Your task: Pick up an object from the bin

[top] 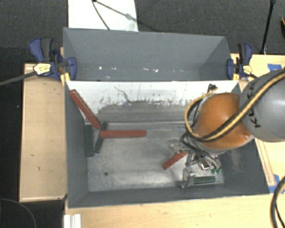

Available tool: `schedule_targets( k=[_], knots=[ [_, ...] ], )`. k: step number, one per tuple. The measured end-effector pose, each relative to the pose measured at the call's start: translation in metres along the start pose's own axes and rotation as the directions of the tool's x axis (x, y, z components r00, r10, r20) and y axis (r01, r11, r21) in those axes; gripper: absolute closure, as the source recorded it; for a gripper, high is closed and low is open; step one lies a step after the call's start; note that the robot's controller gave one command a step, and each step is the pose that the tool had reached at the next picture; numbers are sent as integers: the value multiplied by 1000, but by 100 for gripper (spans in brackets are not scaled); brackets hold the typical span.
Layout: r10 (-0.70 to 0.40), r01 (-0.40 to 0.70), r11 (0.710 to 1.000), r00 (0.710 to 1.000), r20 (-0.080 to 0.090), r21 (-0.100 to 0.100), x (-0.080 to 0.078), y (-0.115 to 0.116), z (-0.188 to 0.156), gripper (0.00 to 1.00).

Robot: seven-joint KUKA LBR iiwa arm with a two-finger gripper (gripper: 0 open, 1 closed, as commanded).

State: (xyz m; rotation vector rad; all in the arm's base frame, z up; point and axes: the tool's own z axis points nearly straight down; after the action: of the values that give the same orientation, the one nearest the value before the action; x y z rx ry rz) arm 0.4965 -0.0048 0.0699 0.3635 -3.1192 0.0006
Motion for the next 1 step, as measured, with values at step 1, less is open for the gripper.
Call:
schedule_targets(
  k=[1],
  knots=[
    [5, -5, 1000, 1000, 1, -1, -1, 1, 0, 100]
  ],
)
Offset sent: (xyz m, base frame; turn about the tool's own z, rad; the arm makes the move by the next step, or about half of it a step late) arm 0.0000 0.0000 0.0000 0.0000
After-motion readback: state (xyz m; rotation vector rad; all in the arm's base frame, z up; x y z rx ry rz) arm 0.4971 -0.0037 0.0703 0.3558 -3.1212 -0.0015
